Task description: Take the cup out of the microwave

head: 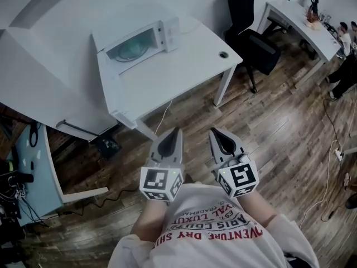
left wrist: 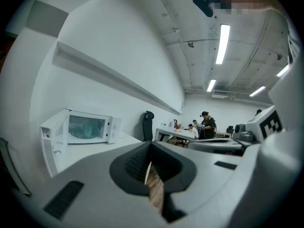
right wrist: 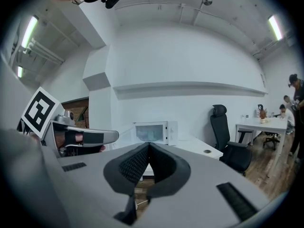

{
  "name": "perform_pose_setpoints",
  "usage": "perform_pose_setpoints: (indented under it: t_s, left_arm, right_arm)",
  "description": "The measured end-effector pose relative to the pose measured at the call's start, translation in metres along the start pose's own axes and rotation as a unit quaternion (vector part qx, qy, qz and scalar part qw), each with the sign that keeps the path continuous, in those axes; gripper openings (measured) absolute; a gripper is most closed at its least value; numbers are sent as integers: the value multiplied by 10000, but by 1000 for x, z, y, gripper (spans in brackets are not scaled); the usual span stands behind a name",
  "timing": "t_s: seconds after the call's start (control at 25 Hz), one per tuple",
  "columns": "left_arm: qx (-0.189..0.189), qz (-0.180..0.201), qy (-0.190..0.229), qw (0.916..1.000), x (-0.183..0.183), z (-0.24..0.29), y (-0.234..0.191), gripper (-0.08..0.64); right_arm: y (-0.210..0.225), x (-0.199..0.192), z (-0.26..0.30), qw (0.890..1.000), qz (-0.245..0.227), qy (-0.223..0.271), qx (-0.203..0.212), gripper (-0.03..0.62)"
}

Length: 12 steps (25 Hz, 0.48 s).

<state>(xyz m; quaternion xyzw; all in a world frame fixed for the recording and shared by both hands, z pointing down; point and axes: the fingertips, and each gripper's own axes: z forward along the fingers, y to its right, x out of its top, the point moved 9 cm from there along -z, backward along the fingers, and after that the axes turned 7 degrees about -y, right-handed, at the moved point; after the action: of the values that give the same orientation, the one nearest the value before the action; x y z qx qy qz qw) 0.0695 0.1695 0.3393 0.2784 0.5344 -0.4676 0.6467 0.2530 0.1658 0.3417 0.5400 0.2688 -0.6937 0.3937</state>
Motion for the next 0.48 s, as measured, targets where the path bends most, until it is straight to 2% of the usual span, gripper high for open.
perform_pose_setpoints:
  t_s: [0.32, 0.48]
  left_arm:
    - [-77, -59, -54, 9999, 17, 62, -41, 6]
    - [-218, -111, 59, 9997, 34, 93, -68, 6]
  right_arm:
    - [25, 14, 67, 9999, 57, -84, -47, 5]
    - [32, 31, 104, 9999, -12, -64, -91, 5]
